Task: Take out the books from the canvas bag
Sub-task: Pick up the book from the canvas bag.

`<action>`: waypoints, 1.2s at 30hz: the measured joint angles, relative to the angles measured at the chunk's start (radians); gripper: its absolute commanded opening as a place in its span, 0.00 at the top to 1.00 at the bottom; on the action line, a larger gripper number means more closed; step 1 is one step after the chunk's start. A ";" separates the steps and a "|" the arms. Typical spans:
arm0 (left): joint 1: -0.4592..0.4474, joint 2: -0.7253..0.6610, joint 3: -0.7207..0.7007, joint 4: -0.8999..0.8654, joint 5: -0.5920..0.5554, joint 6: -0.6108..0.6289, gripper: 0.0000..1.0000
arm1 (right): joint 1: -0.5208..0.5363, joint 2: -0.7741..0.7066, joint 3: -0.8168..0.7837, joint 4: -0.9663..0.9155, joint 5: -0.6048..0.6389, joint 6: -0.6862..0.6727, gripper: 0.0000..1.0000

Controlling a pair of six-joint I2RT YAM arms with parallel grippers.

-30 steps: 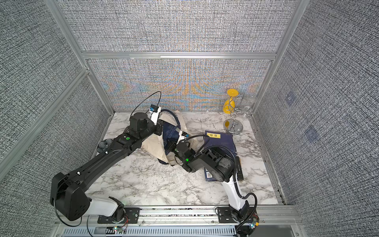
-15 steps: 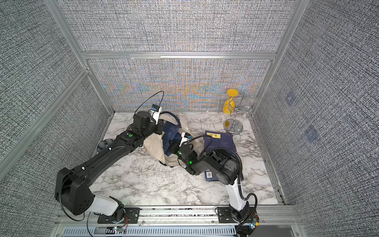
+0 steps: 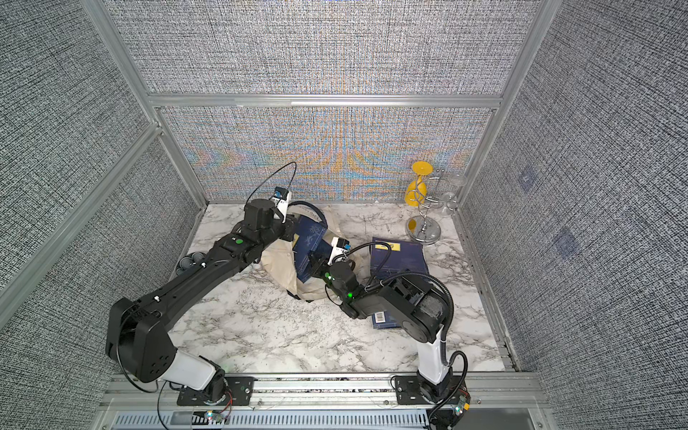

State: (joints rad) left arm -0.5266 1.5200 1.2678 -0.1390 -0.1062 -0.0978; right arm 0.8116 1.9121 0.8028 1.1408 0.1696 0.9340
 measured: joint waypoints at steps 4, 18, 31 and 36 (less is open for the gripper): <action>0.000 0.004 0.000 -0.002 -0.001 -0.008 1.00 | 0.000 -0.025 -0.022 0.000 0.000 -0.018 1.00; 0.023 0.043 0.030 -0.023 -0.026 -0.026 1.00 | 0.000 -0.158 -0.102 -0.009 -0.011 -0.055 1.00; 0.043 0.069 0.041 -0.033 -0.028 -0.040 1.00 | -0.006 -0.286 -0.185 -0.038 -0.024 -0.089 1.00; 0.047 0.081 0.045 -0.034 -0.030 -0.040 1.00 | -0.015 -0.329 -0.211 -0.043 -0.040 -0.097 1.00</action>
State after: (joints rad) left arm -0.4797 1.6012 1.3128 -0.1734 -0.1364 -0.1383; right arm 0.7967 1.5829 0.5919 1.0981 0.1295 0.8375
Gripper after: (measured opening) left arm 0.049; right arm 0.079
